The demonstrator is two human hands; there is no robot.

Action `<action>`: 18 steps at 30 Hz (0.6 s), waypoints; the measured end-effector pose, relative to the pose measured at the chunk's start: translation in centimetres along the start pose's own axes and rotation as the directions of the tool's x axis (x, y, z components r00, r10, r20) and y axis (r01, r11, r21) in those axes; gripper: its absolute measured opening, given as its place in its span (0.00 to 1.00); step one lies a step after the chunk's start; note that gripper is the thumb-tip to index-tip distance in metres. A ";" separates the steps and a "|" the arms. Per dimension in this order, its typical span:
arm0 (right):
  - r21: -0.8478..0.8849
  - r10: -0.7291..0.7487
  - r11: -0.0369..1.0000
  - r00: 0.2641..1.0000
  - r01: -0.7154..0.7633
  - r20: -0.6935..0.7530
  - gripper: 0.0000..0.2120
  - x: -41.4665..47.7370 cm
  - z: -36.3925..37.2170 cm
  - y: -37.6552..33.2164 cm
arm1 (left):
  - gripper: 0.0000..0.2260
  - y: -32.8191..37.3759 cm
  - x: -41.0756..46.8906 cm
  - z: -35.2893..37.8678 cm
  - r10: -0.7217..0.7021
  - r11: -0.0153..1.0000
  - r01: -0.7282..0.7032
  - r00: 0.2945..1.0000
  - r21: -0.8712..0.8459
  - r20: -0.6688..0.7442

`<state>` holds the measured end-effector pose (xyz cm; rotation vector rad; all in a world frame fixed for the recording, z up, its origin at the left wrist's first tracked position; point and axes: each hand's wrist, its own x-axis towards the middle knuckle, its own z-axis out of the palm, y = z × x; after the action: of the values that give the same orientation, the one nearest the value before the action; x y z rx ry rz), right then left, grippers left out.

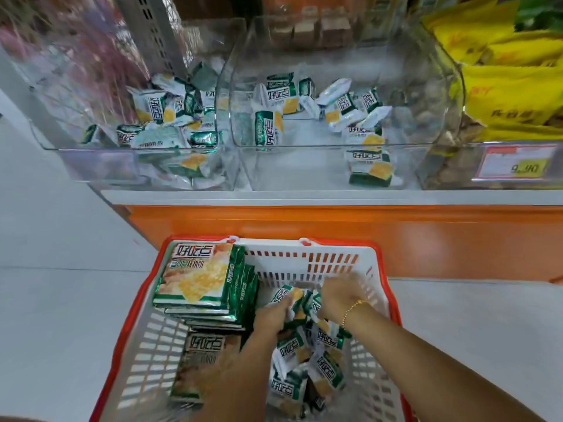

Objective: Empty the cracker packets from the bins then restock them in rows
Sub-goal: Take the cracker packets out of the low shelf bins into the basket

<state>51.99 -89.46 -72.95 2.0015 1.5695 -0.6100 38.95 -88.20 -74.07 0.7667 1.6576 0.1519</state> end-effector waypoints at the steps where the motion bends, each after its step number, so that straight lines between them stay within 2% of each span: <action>1: 0.019 -0.009 1.000 0.998 0.008 0.056 0.16 0.2 0.5 0.1 | 0.21 -0.4 0.6 0.2 0.004 0.999 -0.004 1.000 -0.053 0.004; 4: 0.052 -0.039 0.998 0.992 0.033 0.116 0.15 0.5 1.2 1.0 | 0.18 -0.8 2.1 0.4 -0.016 0.993 0.024 0.997 -0.118 0.070; 7: 0.074 -0.054 0.996 0.995 0.048 0.082 0.14 -0.7 -1.3 1.7 | 0.11 0.1 1.4 -0.1 -0.025 0.998 0.031 0.992 -0.047 0.120; 9: 0.072 -0.064 0.995 0.998 0.065 -0.017 0.12 -2.8 -5.1 1.9 | 0.15 1.4 -0.6 -1.1 0.041 0.988 -0.059 0.991 0.144 0.125; 11: 0.088 -0.126 0.986 0.976 0.143 -0.177 0.15 -6.9 -10.2 1.9 | 0.12 3.3 -2.6 -2.5 0.144 0.931 -0.182 0.980 0.318 0.139; 13: 0.082 -0.166 0.975 0.918 0.208 -0.359 0.17 -11.6 -15.0 1.6 | 0.13 5.6 -4.7 -4.3 0.275 0.870 -0.318 0.947 0.377 0.164; 15: 0.110 -0.150 0.964 0.841 0.240 -0.520 0.18 -15.6 -18.7 1.6 | 0.15 8.1 -7.5 -6.3 0.456 0.811 -0.469 0.881 0.351 0.124; 16: 0.112 -0.135 0.962 0.791 0.249 -0.597 0.19 -16.7 -20.1 1.9 | 0.16 9.3 -9.0 -7.4 0.564 0.755 -0.553 0.822 0.353 0.080; 18: 0.120 -0.092 0.962 0.704 0.245 -0.704 0.19 -17.2 -22.7 2.9 | 0.18 11.7 -12.3 -9.4 0.774 0.594 -0.707 0.633 0.383 -0.031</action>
<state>51.59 -88.10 -44.32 2.4266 2.2217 -0.0464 35.41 -83.11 -55.63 1.7593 1.4485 0.5672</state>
